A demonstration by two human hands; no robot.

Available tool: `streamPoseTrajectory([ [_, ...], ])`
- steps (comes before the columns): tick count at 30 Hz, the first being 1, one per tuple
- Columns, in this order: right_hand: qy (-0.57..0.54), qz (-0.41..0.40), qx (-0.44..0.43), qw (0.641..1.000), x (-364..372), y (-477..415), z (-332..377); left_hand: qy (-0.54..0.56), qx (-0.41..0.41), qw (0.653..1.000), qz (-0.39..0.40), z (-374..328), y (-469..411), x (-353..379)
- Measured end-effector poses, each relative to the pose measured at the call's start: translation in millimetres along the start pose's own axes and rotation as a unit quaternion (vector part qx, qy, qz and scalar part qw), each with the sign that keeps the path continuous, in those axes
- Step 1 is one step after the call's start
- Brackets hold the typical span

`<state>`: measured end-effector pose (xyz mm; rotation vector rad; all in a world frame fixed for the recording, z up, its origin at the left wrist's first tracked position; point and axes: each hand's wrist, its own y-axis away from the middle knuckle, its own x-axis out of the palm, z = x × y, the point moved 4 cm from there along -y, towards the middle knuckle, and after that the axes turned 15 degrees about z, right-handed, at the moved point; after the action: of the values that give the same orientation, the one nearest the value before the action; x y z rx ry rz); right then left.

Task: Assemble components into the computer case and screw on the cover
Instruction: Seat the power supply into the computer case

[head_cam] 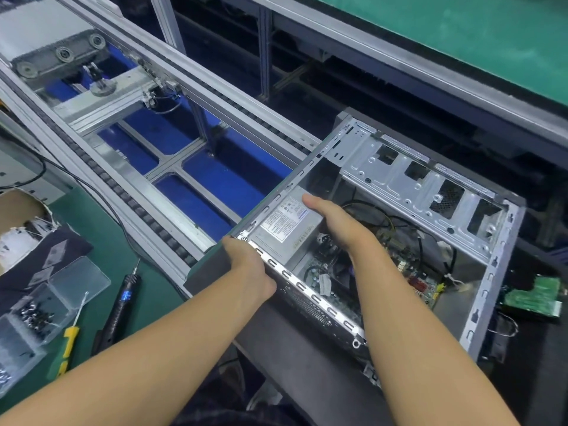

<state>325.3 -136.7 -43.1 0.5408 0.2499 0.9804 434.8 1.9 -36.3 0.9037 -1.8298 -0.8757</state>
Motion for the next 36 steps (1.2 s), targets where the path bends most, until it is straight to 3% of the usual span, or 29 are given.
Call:
streamPoseTrajectory([
  [6,0.033,-0.041,-0.052,0.997,-2,6,8,0.003,0.004,1.0,0.012,0,5,-1],
  [17,0.082,-0.036,-0.023,0.996,4,12,13,-0.024,0.013,1.0,0.011,-2,11,2],
  [26,0.042,-0.054,-0.02,0.997,6,4,7,-0.021,0.005,0.999,0.025,-3,2,3],
  [36,0.047,-0.037,0.0,0.998,-1,0,5,-0.02,0.006,1.0,-0.012,-6,0,2],
])
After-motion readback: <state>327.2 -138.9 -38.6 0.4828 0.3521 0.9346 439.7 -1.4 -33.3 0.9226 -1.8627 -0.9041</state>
